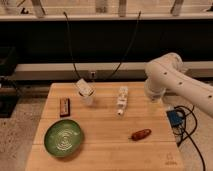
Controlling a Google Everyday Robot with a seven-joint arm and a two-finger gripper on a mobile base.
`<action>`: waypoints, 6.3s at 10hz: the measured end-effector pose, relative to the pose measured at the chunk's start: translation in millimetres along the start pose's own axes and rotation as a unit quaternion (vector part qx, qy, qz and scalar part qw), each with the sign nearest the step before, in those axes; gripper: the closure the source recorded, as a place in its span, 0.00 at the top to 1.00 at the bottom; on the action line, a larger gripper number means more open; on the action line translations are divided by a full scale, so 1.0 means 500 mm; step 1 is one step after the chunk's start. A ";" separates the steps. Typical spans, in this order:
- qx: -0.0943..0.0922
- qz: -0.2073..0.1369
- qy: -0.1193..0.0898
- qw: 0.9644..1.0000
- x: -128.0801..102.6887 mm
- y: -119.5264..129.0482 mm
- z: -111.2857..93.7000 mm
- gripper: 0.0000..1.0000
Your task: Move the arm in a circular motion
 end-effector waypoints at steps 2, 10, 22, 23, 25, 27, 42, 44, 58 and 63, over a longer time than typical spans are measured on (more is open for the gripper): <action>-0.001 -0.008 -0.003 1.000 -0.011 0.000 0.002 0.80; -0.002 -0.023 -0.009 1.000 -0.051 0.018 0.008 0.80; -0.021 0.011 -0.008 1.000 -0.062 0.031 0.014 0.80; -0.022 0.013 -0.008 1.000 -0.063 0.031 0.014 0.80; -0.026 0.017 -0.009 0.999 -0.065 0.032 0.015 0.80; -0.028 0.020 -0.008 0.999 -0.065 0.033 0.015 0.80; -0.043 0.040 0.001 0.998 -0.055 0.027 0.016 0.80; -0.046 0.044 0.002 0.998 -0.051 0.029 0.018 0.80; -0.057 0.042 -0.002 0.998 -0.008 0.045 0.015 0.80; -0.059 0.033 -0.001 0.998 -0.004 0.038 0.014 0.80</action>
